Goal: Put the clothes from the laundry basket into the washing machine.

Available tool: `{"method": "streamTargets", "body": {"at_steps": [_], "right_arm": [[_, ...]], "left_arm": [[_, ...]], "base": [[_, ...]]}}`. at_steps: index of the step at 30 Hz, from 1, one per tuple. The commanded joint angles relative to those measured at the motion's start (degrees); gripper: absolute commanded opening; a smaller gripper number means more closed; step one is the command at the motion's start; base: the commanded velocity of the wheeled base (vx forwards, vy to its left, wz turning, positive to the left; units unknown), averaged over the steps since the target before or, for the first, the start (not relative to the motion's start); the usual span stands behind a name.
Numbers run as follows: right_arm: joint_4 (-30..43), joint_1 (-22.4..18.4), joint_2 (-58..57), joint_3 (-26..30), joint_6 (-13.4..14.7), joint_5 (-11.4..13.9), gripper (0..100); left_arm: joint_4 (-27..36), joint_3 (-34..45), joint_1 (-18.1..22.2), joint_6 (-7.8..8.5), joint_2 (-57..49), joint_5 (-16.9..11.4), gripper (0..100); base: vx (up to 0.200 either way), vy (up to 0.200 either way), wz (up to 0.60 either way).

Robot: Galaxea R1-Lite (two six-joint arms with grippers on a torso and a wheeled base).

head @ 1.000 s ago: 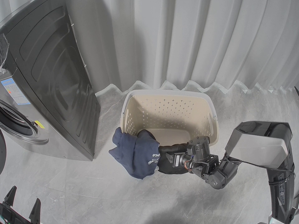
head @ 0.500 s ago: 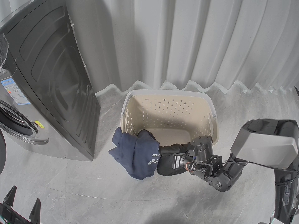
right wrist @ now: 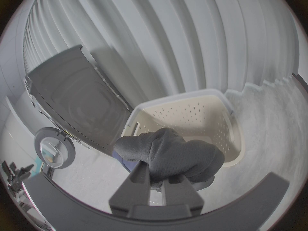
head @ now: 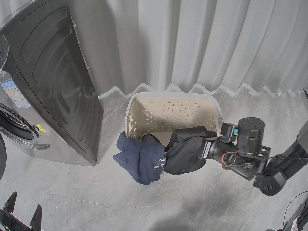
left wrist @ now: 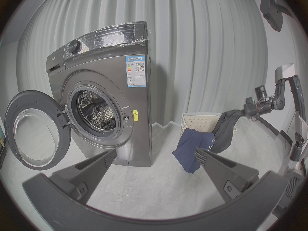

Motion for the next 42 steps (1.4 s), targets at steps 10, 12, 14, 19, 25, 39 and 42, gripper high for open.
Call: {"method": "streamTargets", "body": {"at_steps": [10,12,14,19,25,39,42], "right_arm": [[-0.7,4.7,-19.7,7.7,-4.4,1.7,0],[-0.7,4.7,-20.4,7.6,-4.8,2.0,0],[-0.9,4.8,-20.9,7.6,-5.0,2.7,0],[-0.9,4.8,-21.0,7.3,-5.0,3.4,0],[-0.9,5.7,-20.3,8.0,-4.8,3.5,0],[-0.9,5.7,-20.4,8.5,-4.8,3.6,0],[-1.3,5.7,-20.6,8.6,-4.9,3.7,0]], "left_arm": [[-0.1,0.9,0.1,0.19,-0.6,0.1,100],[-0.1,0.9,0.0,-0.07,-0.6,0.1,100],[-0.1,0.9,0.0,0.11,-0.6,0.1,100],[-0.1,0.9,0.1,0.11,-0.6,0.1,100],[-0.1,0.9,0.1,0.11,-0.6,0.1,100],[-0.1,0.9,0.0,0.11,-0.6,0.1,100],[-0.1,0.9,0.0,0.11,-0.6,0.1,100]], "base": [[0.0,0.0,0.0],[0.0,0.0,0.0],[0.0,0.0,0.0],[0.0,0.0,0.0],[0.0,0.0,0.0],[0.0,0.0,0.0],[0.0,0.0,0.0]]}}
